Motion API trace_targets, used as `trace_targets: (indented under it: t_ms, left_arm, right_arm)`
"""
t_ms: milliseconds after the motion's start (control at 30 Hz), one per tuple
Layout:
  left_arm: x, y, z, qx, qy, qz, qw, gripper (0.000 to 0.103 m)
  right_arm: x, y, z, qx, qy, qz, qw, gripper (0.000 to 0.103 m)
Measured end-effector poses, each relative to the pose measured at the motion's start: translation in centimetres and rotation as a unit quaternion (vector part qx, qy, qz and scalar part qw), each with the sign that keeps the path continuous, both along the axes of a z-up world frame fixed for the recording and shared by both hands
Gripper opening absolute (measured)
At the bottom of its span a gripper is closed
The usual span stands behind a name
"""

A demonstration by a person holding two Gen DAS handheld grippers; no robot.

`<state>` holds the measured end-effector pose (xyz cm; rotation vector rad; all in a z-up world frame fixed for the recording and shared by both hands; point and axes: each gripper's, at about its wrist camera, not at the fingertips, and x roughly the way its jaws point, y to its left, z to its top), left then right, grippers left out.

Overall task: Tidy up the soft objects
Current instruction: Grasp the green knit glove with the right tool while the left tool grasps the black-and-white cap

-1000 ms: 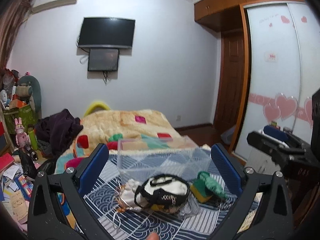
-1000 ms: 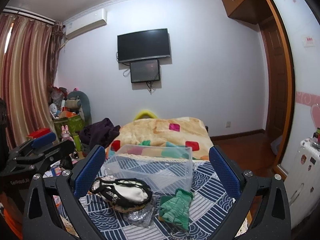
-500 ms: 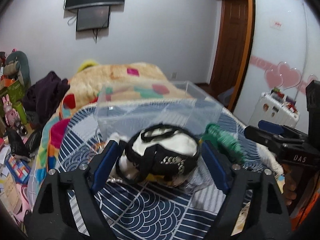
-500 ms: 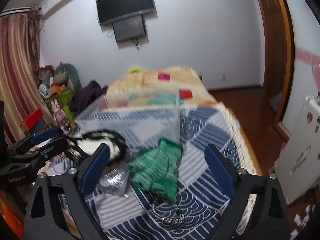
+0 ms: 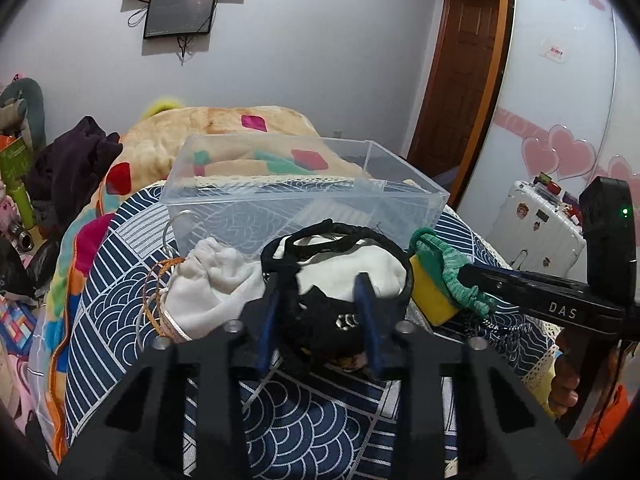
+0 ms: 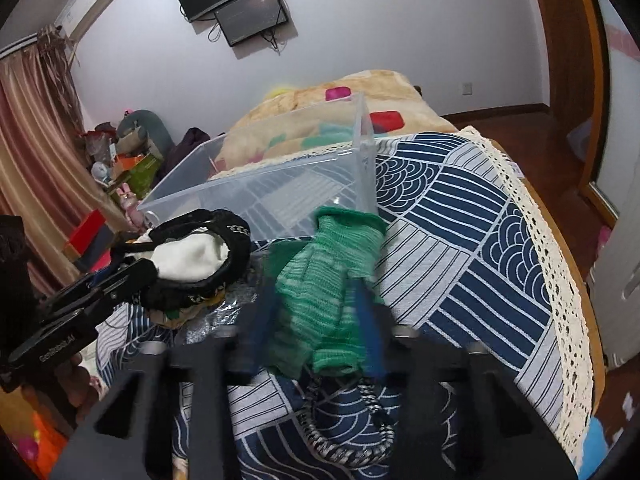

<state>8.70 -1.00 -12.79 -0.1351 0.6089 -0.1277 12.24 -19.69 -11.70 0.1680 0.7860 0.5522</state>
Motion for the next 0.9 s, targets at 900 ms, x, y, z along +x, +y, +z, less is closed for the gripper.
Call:
trace_targets:
  t_ms: [900]
  left_arm:
    - [-2.3, 1.4, 5.4, 0.001, -0.079, 0.039, 0.9961, 0.014]
  right_arm:
    - [0.5, 0.3, -0.5, -0.008, 0.001, 0.0, 1.0, 0.008]
